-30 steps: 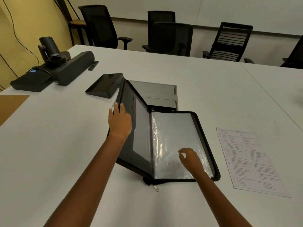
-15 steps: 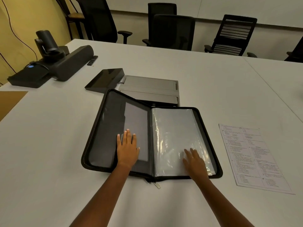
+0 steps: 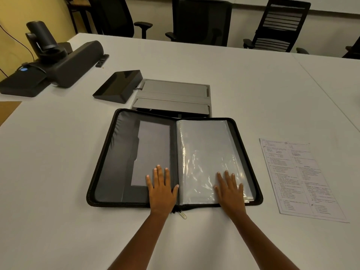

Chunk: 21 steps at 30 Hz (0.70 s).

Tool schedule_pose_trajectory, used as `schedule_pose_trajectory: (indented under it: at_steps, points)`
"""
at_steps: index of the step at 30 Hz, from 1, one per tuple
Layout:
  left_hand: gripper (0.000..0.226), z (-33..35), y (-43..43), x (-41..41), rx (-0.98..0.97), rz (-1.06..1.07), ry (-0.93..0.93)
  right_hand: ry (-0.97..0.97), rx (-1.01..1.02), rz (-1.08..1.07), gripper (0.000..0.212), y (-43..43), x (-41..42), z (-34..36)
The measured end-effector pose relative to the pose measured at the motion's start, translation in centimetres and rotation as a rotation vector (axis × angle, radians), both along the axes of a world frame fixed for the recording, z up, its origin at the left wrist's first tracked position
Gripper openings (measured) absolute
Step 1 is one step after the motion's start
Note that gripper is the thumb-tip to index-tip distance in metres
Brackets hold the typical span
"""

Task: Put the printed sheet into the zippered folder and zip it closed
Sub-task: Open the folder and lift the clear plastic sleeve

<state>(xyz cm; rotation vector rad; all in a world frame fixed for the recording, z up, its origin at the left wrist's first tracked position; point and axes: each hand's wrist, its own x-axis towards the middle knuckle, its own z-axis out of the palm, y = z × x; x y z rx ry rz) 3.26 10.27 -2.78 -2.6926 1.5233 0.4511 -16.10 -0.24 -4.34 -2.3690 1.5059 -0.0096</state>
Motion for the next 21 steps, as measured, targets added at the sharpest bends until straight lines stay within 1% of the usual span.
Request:
schedule_pose_trajectory:
  at_steps: [1, 5, 7, 9, 11, 13, 16, 19, 21]
  points:
    - [0.078, 0.0, 0.1, 0.0, -0.019, 0.006, 0.013, -0.011, 0.01, 0.0, 0.105, 0.1, 0.0, -0.1]
    - [0.072, -0.6, -0.1, 0.2, -0.111, 0.07, 0.049, -0.054, 0.017, 0.006, 0.103, 0.7, -0.2, 0.2]
    - [0.073, -0.7, -0.3, 0.3, -0.151, 0.092, 0.052, -0.042, 0.03, 0.004, 0.1, 1.0, -0.1, 0.5]
    - [0.071, -0.9, -0.4, 0.9, -0.197, 0.087, 0.034, 0.005, 0.027, 0.009, 0.088, 1.2, 0.1, 1.0]
    - [0.07, -1.0, -0.4, 1.6, -0.235, 0.063, 0.006, 0.064, -0.006, 0.016, 0.066, 1.4, 0.1, 1.5]
    - [0.071, -0.7, -0.1, 2.6, -0.216, 0.045, -0.019, 0.107, -0.091, 0.035, 0.051, 1.3, 0.2, 2.1]
    - [0.072, -0.6, 0.6, 4.5, -0.152, -0.014, -0.051, 0.103, -0.222, 0.104, 0.041, 0.3, 0.3, 2.9]
    - [0.075, -0.6, 1.2, 6.2, -0.085, -0.036, -0.105, 0.133, -0.226, 0.176, 0.03, -1.2, 0.7, 3.0]
    - [0.083, -0.6, 1.8, 6.7, -0.066, 0.015, -0.14, 0.08, -0.167, 0.201, 0.036, -2.0, 0.8, 3.1]
